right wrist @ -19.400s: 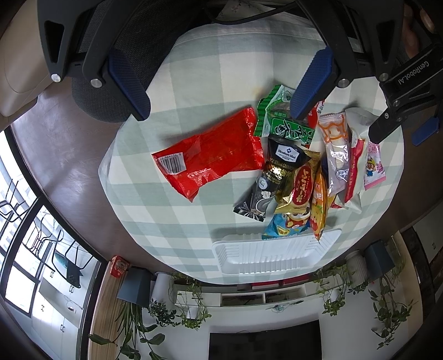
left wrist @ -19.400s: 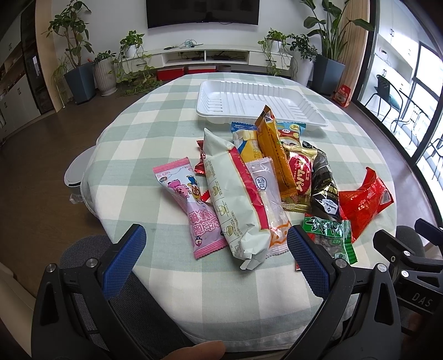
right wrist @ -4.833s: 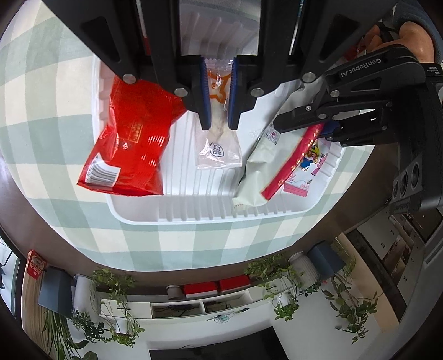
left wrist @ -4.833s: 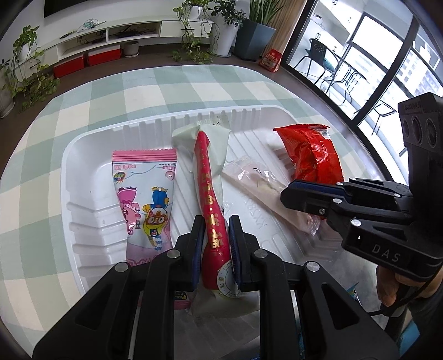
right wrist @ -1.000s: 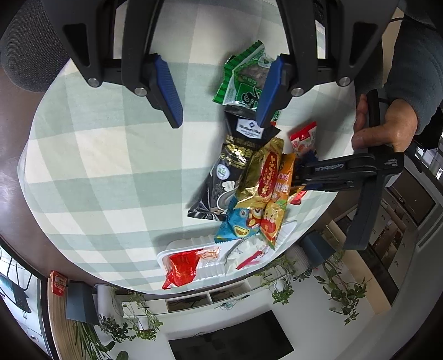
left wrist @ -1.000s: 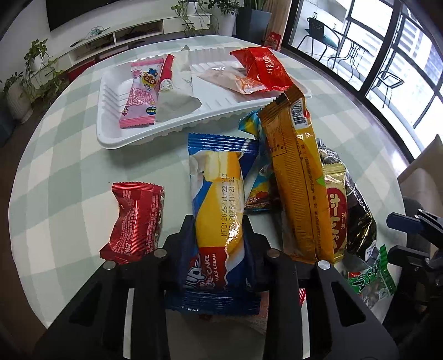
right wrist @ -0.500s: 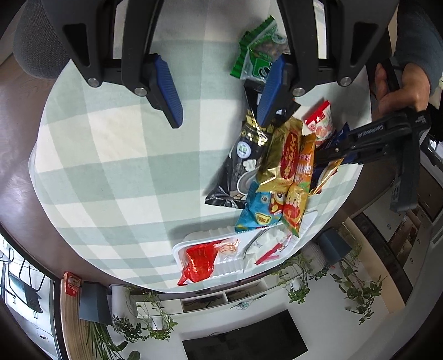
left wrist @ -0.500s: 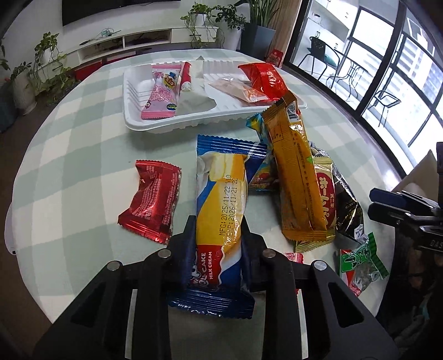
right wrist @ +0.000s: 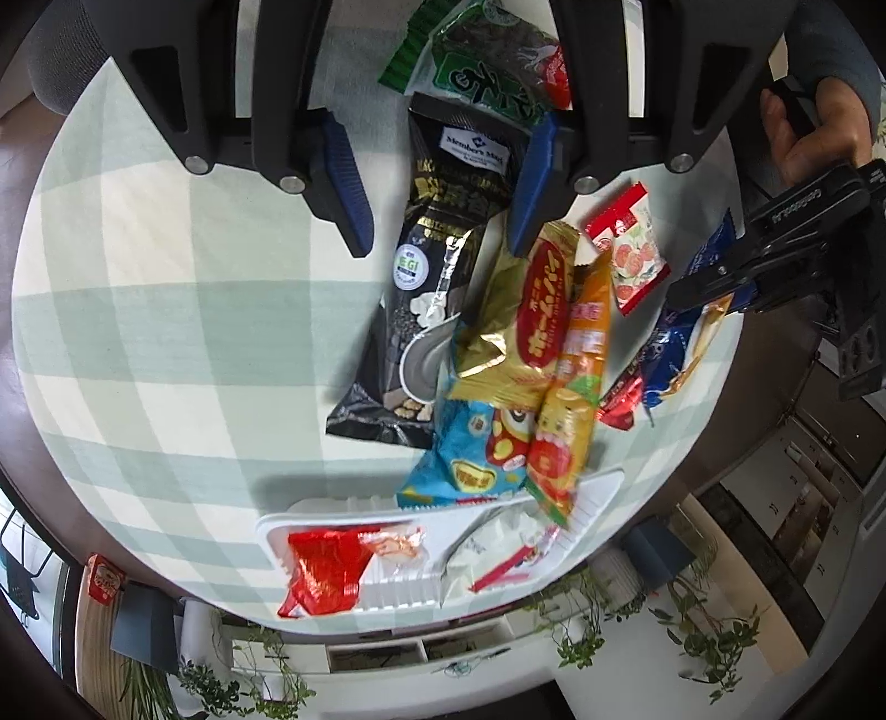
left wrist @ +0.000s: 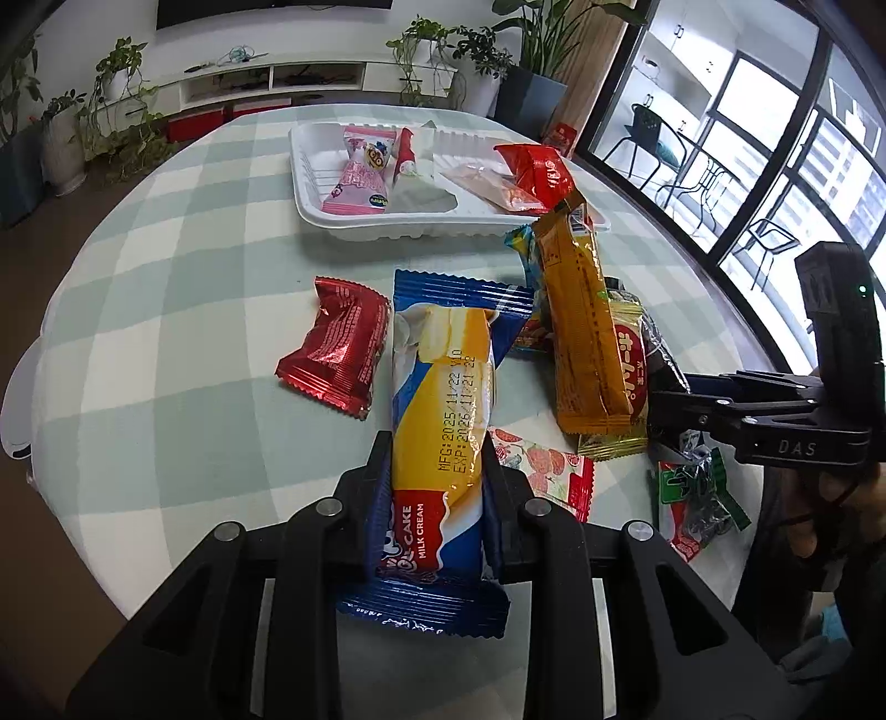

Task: Organize snacks
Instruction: 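Lift the cake packet with the left tool while the right tool grasps the black cookie packet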

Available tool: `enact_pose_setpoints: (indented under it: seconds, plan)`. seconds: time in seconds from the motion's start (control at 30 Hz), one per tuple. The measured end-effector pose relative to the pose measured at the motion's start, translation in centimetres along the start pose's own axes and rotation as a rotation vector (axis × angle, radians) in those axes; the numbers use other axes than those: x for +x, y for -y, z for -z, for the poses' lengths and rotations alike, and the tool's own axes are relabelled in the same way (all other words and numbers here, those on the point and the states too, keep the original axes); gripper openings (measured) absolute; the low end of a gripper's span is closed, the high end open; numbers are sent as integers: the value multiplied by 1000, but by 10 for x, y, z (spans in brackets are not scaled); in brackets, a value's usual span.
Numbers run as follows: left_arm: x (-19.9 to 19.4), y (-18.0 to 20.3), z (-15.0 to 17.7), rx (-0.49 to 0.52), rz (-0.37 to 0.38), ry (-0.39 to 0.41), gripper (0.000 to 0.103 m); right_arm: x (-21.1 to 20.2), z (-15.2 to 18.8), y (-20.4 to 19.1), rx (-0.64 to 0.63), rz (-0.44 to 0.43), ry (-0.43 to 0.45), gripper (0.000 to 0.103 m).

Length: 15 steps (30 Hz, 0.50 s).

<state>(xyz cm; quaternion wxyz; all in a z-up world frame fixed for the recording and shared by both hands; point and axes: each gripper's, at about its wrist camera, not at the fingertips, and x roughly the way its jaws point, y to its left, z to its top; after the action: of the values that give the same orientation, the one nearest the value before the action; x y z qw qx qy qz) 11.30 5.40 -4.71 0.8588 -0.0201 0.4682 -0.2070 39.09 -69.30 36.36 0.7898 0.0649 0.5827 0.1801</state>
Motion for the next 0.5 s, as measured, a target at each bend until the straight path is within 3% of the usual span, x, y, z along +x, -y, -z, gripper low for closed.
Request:
enact_pose_setpoints:
  seconds: [0.2,0.5]
  plan:
    - [6,3,6,-6,16,-12,25,2,0,2,-33,25,10,36]
    - [9,1,7,-17,21,-15,25,-5,6,8,-40,35,34,28]
